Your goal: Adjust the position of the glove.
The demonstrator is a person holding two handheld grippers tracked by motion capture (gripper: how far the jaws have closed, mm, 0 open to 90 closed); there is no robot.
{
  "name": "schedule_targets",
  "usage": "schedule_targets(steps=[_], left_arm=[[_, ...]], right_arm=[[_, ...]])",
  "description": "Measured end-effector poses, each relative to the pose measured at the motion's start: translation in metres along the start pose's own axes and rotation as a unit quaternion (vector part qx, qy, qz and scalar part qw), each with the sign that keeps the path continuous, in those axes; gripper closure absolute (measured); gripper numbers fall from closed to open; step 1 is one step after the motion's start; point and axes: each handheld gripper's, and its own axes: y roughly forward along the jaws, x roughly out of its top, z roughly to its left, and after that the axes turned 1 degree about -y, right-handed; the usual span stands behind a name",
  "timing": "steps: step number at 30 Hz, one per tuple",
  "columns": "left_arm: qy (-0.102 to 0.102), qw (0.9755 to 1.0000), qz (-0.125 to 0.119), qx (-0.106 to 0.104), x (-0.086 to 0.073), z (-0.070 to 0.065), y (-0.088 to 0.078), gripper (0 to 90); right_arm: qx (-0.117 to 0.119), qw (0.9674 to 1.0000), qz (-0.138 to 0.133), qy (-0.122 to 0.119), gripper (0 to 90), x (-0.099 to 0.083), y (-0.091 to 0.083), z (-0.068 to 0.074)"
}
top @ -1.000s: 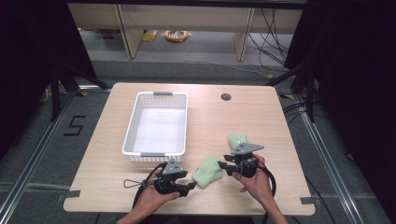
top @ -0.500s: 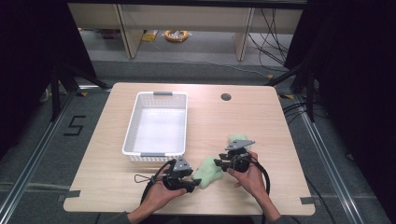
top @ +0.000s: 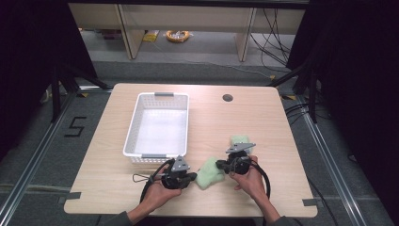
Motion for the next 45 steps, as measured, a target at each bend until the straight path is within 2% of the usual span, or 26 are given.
schedule_targets(steps=[1,2,4,7,9,11,12,15,18,19,20,21,22,25,26,27,28,31,32,33,36,37,39,40,42,45], left_arm=[[0.011,0.9999,0.001,0.001,0.001,0.001,0.0,89.7],[0.014,0.9999,0.001,0.001,0.001,0.001,-0.001,89.7],[0.02,0.9998,0.002,0.002,0.001,0.0,-0.001,89.8],[0.019,0.9998,0.003,0.0,0.001,0.001,-0.001,89.9],[0.005,1.0,0.0,-0.001,0.0,0.001,0.0,89.7],[0.01,0.9999,0.0,-0.001,0.0,0.002,-0.001,89.6],[0.006,1.0,-0.005,0.002,0.0,0.002,0.0,80.1],[0.003,1.0,0.0,0.007,0.0,0.004,0.0,73.0],[-0.031,0.9995,0.002,-0.004,0.0,0.005,0.002,64.8],[-0.031,0.9995,0.002,-0.004,0.0,0.005,0.002,63.8],[-0.046,0.9989,0.0,-0.009,0.0,0.003,0.002,63.3],[-0.045,0.9988,0.007,-0.016,0.0,0.003,0.001,62.7],[-0.056,0.9982,0.002,-0.019,0.001,0.001,0.002,61.5],[-0.048,0.9986,0.003,-0.022,0.002,-0.002,0.001,57.7],[-0.054,0.9983,-0.002,-0.021,0.002,-0.005,0.001,56.5],[-0.049,0.9986,-0.002,-0.023,0.002,-0.005,0.001,56.5],[-0.062,0.9976,-0.002,-0.032,0.002,-0.008,0.003,54.4],[-0.071,0.9968,0.0,-0.037,0.001,-0.009,0.004,52.2],[-0.067,0.9973,0.001,-0.031,0.001,-0.009,0.005,52.3],[-0.07,0.9968,0.002,-0.04,0.0,-0.01,0.005,53.8],[-0.071,0.9964,0.004,-0.047,0.0,-0.011,0.006,60.9],[-0.062,0.9964,0.005,-0.057,-0.001,-0.011,0.007,66.3],[-0.058,0.9966,0.006,-0.058,-0.001,-0.011,0.007,69.1],[-0.061,0.9962,0.011,-0.062,-0.001,-0.008,0.006,75.5],[-0.074,0.9949,0.008,-0.069,-0.002,-0.006,0.005,79.5],[-0.065,0.996,0.006,-0.061,-0.001,-0.004,0.003,81.1]], right_arm=[[0.0,1.0,0.002,0.003,85.3,0.0,0.0,0.001],[-0.002,0.9999,-0.013,0.009,85.4,-0.001,0.002,0.002],[-0.002,0.9999,-0.004,0.009,85.6,-0.001,-0.001,0.002],[-0.002,1.0,-0.004,0.009,85.6,-0.001,-0.001,0.002],[-0.002,1.0,-0.003,0.007,85.6,-0.001,-0.002,0.002],[-0.003,0.9999,-0.004,0.009,85.6,-0.002,-0.002,0.002],[-0.004,0.9997,-0.012,0.019,85.5,-0.003,0.0,0.004],[-0.014,0.9997,-0.008,0.016,85.1,-0.004,-0.001,0.007],[-0.013,0.9995,0.006,0.027,84.6,-0.01,-0.008,0.011],[-0.013,0.9995,0.006,0.027,84.6,-0.01,-0.008,0.011],[-0.008,0.9994,-0.001,0.035,84.5,-0.013,-0.01,0.01],[-0.009,0.9994,-0.003,0.034,84.5,-0.015,-0.01,0.009],[-0.01,0.9992,-0.002,0.039,84.5,-0.016,-0.01,0.009],[-0.01,0.999,-0.014,0.042,84.4,-0.017,-0.008,0.009],[-0.01,0.9992,0.001,0.04,84.4,-0.016,-0.01,0.01],[-0.01,0.9992,0.001,0.04,84.4,-0.016,-0.01,0.01],[-0.012,0.9993,-0.008,0.034,84.3,-0.017,-0.008,0.01],[-0.013,0.9993,-0.008,0.034,84.3,-0.017,-0.008,0.01],[-0.013,0.9993,-0.008,0.033,84.2,-0.017,-0.008,0.011],[-0.012,0.9993,-0.008,0.033,84.2,-0.017,-0.008,0.011],[-0.011,0.9993,-0.008,0.034,84.2,-0.017,-0.008,0.011],[-0.011,0.9994,-0.003,0.032,84.2,-0.017,-0.009,0.011],[-0.012,0.9993,0.001,0.036,84.2,-0.016,-0.009,0.012],[-0.01,0.999,-0.005,0.044,84.2,-0.017,-0.008,0.013],[-0.007,0.9994,-0.009,0.032,84.4,-0.017,-0.007,0.012],[-0.009,0.9995,-0.008,0.03,84.9,-0.017,-0.009,0.012]])
